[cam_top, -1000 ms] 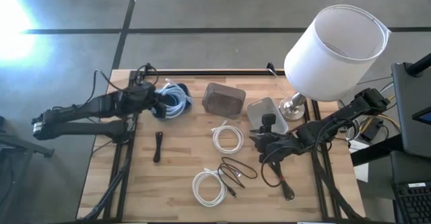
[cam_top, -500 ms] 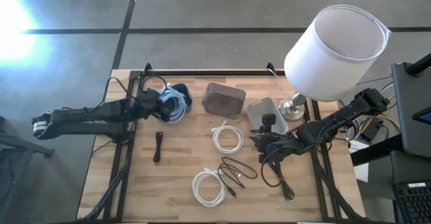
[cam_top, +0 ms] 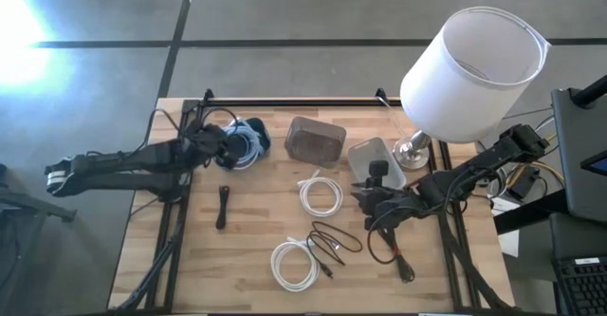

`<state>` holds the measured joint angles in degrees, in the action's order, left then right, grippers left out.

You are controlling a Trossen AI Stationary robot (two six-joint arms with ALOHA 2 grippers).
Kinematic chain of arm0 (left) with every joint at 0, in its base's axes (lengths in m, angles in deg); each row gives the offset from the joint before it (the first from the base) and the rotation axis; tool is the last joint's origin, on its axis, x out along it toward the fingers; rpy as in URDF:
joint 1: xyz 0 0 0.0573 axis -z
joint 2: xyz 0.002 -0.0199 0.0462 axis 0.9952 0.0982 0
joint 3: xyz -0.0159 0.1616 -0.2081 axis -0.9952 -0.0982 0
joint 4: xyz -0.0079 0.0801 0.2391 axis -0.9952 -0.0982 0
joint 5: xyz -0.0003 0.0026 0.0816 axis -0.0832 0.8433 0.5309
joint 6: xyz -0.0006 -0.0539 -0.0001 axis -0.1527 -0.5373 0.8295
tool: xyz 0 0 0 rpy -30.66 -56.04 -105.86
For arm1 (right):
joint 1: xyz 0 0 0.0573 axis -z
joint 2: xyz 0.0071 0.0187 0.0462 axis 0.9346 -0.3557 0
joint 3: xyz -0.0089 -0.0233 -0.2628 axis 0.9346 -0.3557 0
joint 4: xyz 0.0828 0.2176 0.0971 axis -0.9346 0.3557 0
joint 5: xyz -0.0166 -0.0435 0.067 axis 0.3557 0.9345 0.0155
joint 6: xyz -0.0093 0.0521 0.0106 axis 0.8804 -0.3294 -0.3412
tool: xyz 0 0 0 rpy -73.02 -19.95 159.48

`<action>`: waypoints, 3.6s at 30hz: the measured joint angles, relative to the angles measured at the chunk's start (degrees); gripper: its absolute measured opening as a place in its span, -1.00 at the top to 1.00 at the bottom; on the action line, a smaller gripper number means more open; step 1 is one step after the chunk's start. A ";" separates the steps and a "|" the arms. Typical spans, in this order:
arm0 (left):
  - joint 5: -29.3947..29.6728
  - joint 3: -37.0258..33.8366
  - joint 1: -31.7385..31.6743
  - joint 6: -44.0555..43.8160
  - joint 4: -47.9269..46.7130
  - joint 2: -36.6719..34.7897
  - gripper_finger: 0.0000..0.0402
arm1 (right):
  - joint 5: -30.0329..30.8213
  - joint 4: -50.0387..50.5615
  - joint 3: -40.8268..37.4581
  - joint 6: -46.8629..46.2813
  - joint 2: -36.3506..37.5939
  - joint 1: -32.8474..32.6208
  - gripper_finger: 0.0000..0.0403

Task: Pick & Place USB Port
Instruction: Put the blue HDMI cable into the gray bin, then put the top white HDMI cable into the gray bin

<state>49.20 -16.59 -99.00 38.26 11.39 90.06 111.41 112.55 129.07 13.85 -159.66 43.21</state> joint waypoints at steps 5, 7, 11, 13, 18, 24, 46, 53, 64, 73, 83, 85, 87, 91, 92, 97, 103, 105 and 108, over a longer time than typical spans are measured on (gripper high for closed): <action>7.50 -0.41 0.00 0.11 -4.18 0.38 0.59 | 0.00 -0.04 0.00 -0.58 0.00 0.00 0.48; 9.56 -0.41 0.00 -0.06 -4.65 0.75 0.53 | 0.00 -0.04 0.00 -1.38 0.00 0.00 0.47; 10.58 -0.71 0.00 -1.94 -4.46 1.68 0.40 | -1.24 -0.40 0.00 -2.50 0.00 0.02 0.45; 10.13 -1.28 0.00 -2.96 -4.53 2.38 0.33 | -1.95 -2.17 -0.04 -3.83 -0.02 0.02 0.44; 9.88 -2.27 0.00 -4.87 -4.56 4.69 0.17 | -2.51 -10.19 -0.04 -4.36 -1.37 0.17 0.44; 9.86 0.08 0.12 -7.49 -3.36 6.32 0.05 | -7.33 -16.57 -0.04 2.82 -6.35 0.74 0.43; -20.52 3.05 0.66 -9.61 18.86 6.69 0.06 | -32.22 -10.30 15.65 -5.33 -33.83 10.18 0.09; -22.10 -1.01 0.83 -10.70 24.02 7.28 0.10 | -30.90 -4.47 21.65 -6.23 -38.70 11.61 0.09; -22.12 -3.12 0.81 -12.49 24.44 7.63 0.10 | -29.61 4.83 25.58 -5.13 -33.89 11.74 0.09; -22.14 -3.12 0.81 -14.00 24.89 7.63 0.11 | -26.85 4.01 24.79 -8.02 -36.65 12.39 0.10; -22.91 -3.12 0.81 -14.02 24.90 7.63 0.11 | -25.52 3.39 25.09 -8.68 -44.06 12.57 0.24; -22.90 -3.12 0.83 -14.02 24.94 7.63 0.11 | -25.83 3.41 25.09 -7.65 -44.02 12.59 0.35; -22.95 -3.12 0.83 -14.05 24.97 7.63 0.11 | -26.35 3.57 25.03 -7.52 -43.67 12.59 0.48; -22.97 -3.12 0.85 -14.13 25.00 7.63 0.11 | -27.12 6.52 24.67 -7.50 -41.83 12.66 0.79; -22.97 -3.12 0.85 -14.16 25.01 7.63 0.11 | -27.31 7.08 24.59 -7.57 -41.07 12.72 0.85; -22.97 -3.12 0.85 -14.21 24.96 7.63 0.11 | -27.92 11.02 24.67 -7.96 -36.28 12.61 0.84; -22.97 -3.12 0.85 -14.20 25.02 7.63 0.11 | -27.89 11.26 24.50 -9.25 -31.56 12.15 0.78; -22.97 -3.12 0.85 -14.20 25.00 7.63 0.11 | -27.87 11.33 24.44 -9.27 -30.76 11.96 0.81; -22.97 -3.12 0.85 -14.20 24.98 7.63 0.11 | -27.63 13.09 24.37 -9.27 -29.15 11.61 0.86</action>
<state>26.22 -19.71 -98.15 24.06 36.37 97.69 83.78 125.64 153.44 4.58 -188.82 54.81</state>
